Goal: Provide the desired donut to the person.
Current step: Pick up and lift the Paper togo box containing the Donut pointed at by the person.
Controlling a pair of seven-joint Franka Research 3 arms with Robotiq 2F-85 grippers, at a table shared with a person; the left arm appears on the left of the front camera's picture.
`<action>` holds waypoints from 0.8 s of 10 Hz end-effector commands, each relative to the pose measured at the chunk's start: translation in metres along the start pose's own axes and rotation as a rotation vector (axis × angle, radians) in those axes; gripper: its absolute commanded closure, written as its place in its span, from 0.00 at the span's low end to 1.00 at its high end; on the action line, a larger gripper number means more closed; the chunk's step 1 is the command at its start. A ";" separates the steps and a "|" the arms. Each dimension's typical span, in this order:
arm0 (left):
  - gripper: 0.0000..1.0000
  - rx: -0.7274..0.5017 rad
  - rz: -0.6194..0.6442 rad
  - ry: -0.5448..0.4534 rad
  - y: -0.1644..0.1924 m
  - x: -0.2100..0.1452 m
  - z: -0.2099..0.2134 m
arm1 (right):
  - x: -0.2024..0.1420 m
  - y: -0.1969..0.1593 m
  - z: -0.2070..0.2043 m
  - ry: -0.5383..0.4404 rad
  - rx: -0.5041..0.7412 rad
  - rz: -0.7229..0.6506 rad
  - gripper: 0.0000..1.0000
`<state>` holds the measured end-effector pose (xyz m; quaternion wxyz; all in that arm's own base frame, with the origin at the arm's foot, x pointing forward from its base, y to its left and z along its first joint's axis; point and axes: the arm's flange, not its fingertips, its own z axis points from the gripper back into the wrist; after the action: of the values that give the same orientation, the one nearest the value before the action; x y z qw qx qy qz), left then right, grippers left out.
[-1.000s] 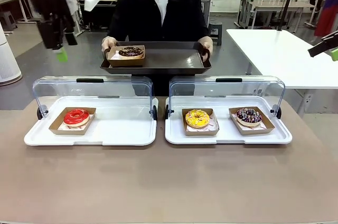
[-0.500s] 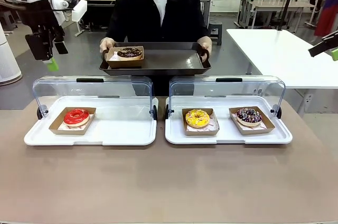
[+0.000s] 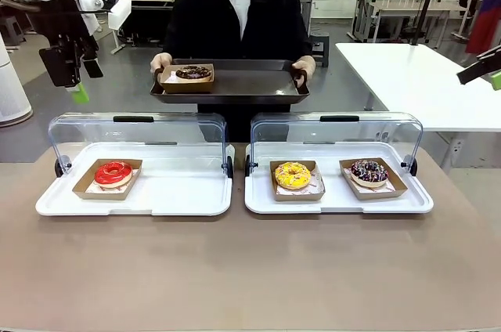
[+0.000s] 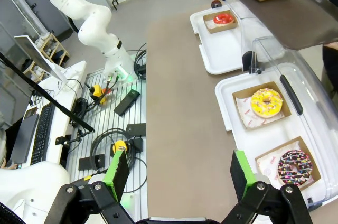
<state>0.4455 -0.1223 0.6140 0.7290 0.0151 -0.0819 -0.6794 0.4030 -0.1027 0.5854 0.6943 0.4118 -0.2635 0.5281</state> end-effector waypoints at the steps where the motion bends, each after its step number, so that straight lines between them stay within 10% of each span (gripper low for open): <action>1: 0.00 -0.008 0.008 0.009 0.001 0.000 0.002 | 0.001 0.000 0.000 -0.012 0.007 0.012 0.00; 6: 0.00 -0.001 0.000 0.000 0.000 0.000 0.000 | 0.001 0.000 0.000 -0.012 0.007 0.012 0.00; 8: 0.00 -0.029 -0.022 -0.248 0.020 -0.062 0.003 | 0.001 0.000 0.000 -0.012 0.007 0.012 0.00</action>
<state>0.4540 -0.0890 0.6158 0.7232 -0.0296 -0.1189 -0.6796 0.4029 -0.1028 0.5854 0.6945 0.4117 -0.2636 0.5280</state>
